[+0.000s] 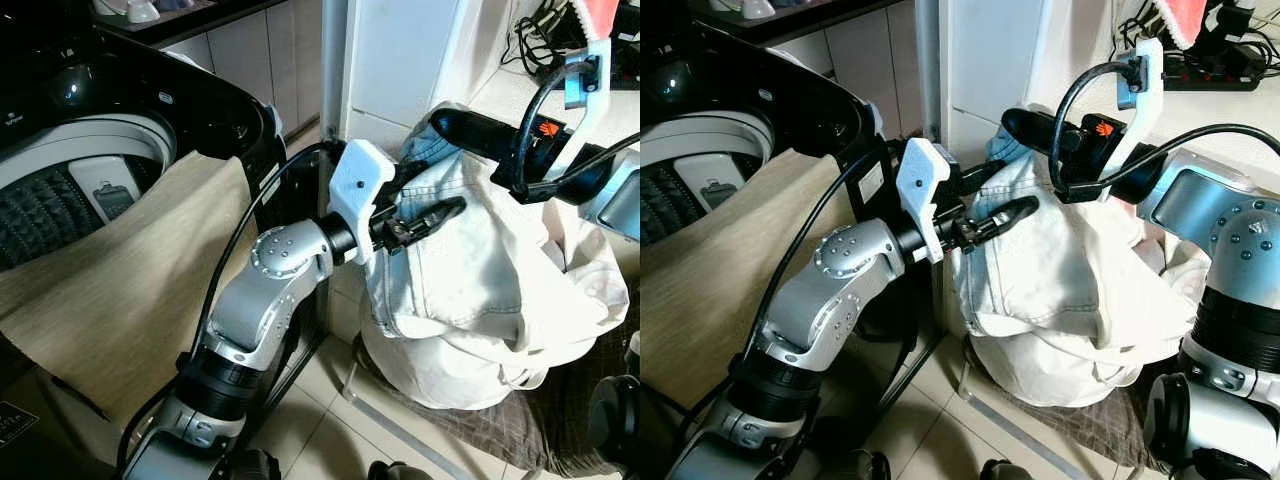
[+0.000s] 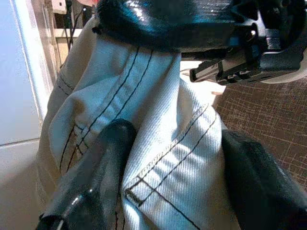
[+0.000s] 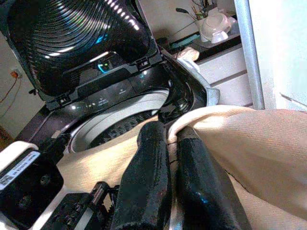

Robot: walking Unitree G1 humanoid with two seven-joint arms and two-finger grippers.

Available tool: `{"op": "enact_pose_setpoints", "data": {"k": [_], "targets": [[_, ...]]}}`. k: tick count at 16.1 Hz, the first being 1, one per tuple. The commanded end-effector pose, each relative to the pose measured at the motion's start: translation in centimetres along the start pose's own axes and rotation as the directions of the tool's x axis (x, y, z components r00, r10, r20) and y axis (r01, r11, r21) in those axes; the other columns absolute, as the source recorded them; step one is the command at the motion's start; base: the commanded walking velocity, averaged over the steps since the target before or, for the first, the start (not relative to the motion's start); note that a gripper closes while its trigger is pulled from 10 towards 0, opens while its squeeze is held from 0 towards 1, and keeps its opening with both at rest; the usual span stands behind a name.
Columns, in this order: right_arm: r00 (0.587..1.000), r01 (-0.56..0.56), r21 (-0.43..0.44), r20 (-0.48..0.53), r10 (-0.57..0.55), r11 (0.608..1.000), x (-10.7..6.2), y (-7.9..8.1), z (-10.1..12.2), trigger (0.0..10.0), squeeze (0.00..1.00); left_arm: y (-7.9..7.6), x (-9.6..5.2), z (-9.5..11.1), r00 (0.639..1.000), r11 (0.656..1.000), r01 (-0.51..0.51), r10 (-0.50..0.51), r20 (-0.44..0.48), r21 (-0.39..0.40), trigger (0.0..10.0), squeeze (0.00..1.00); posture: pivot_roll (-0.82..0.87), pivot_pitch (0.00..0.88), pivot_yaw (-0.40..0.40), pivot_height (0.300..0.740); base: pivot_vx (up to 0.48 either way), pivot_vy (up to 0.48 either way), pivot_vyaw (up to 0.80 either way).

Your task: Clothes washing

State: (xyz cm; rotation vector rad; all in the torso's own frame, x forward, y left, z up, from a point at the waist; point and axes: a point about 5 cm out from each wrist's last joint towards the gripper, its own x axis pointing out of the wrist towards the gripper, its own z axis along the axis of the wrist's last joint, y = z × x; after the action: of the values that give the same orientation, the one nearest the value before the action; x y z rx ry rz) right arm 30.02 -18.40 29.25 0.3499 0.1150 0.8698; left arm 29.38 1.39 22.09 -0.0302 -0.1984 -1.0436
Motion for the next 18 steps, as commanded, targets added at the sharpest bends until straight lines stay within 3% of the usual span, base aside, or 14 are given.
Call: {"op": "enact_pose_setpoints", "data": {"k": [1, 12, 15, 16, 17, 18], "targets": [[0.999, -0.036, -0.029, 0.033, 0.037, 0.999, -0.2, 0.8, 0.7, 0.0, 0.0, 0.5, -0.4, -0.2, 1.0, 1.0, -0.021, 0.021, -0.006, -0.003, 0.0, 0.0, -0.08, 0.045, 0.014, 0.74, 0.0, 0.0, 0.0], [1.0, -0.018, -0.036, 0.019, 0.019, 0.999, -0.3, 0.9, 0.2, 0.0, 0.0, 1.1, -0.6, -0.2, 0.999, 0.999, -0.036, 0.036, -0.012, -0.004, 0.0, 0.0, -0.08, 0.034, 0.022, 0.74, 0.0, 0.0, 0.0], [0.999, -0.041, -0.082, 0.02, 0.042, 0.996, -0.3, 1.3, 0.0, 0.0, 0.0, 1.5, -0.7, -0.1, 0.998, 0.998, -0.057, 0.057, -0.011, -0.002, 0.0, 0.0, -0.08, 0.027, 0.024, 0.74, 0.0, 0.0, 0.0], [0.996, -0.078, -0.104, 0.031, 0.082, 0.992, -0.3, 1.7, 0.0, 0.5, 0.0, 1.7, -0.8, 0.0, 0.997, 0.997, -0.073, 0.073, -0.008, 0.003, 0.0, 0.0, -0.08, 0.025, 0.025, 0.74, 0.0, 0.0, 0.0], [0.995, -0.083, -0.089, 0.041, 0.087, 0.993, -0.3, 1.7, 0.0, 10.0, 1.0, 2.0, -0.9, 0.1, 0.996, 0.996, -0.089, 0.089, -0.002, 0.005, 0.0, 0.0, -0.07, 0.023, 0.024, 0.74, 0.0, 0.0, 0.0], [0.995, -0.083, -0.079, 0.048, 0.087, 0.993, -0.4, 1.7, 0.1, 10.0, 1.0, 2.9, -1.2, 0.6, 0.991, 0.991, -0.136, 0.136, 0.014, 0.009, 0.0, 0.0, -0.07, 0.022, 0.024, 0.74, 0.0, 0.0, 0.0]]}}
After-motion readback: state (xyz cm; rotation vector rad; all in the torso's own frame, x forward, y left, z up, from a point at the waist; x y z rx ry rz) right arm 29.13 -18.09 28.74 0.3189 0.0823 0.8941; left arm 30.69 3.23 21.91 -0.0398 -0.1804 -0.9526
